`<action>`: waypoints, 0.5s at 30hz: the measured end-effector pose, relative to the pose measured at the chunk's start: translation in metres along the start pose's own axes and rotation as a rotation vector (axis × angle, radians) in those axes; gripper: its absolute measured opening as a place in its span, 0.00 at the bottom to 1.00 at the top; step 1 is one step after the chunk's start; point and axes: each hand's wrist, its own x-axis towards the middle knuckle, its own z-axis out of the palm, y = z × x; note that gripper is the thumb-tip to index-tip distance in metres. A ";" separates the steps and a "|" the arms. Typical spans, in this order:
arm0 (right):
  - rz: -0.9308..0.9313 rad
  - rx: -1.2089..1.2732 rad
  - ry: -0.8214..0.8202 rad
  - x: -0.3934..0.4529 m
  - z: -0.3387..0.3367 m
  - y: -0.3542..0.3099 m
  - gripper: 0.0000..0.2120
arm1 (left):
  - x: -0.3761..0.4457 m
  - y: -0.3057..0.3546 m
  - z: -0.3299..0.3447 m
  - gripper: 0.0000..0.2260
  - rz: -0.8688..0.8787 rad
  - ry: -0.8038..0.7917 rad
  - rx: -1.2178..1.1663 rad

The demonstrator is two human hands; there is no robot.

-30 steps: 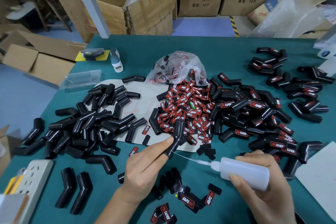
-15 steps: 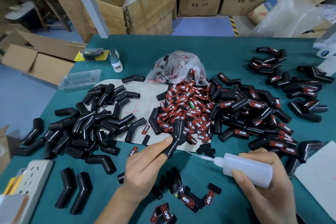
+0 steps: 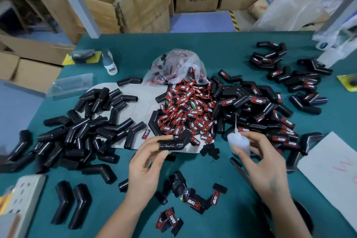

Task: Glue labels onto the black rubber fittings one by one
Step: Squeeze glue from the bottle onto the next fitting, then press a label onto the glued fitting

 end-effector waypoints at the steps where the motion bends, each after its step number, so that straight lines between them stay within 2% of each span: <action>1: 0.020 -0.018 -0.007 0.001 0.001 0.002 0.25 | -0.001 -0.001 0.001 0.07 -0.065 -0.019 -0.080; 3: 0.051 -0.025 -0.014 0.003 0.004 0.002 0.25 | -0.003 -0.001 0.002 0.07 -0.179 -0.030 -0.176; 6: 0.097 -0.018 0.006 0.004 0.005 0.003 0.19 | -0.005 -0.003 0.002 0.14 -0.304 -0.047 -0.248; 8: 0.111 -0.036 0.004 0.005 0.006 0.006 0.16 | -0.003 -0.003 0.003 0.12 -0.334 -0.069 -0.314; 11: 0.110 -0.043 0.025 0.004 0.008 0.009 0.19 | 0.002 -0.001 0.004 0.08 -0.363 -0.047 -0.394; 13: 0.029 -0.013 0.196 -0.001 0.005 0.008 0.17 | 0.005 0.000 0.004 0.08 -0.397 -0.016 -0.464; 15: -0.287 -0.077 0.459 -0.010 0.004 0.001 0.10 | 0.007 0.002 0.002 0.09 -0.417 0.011 -0.500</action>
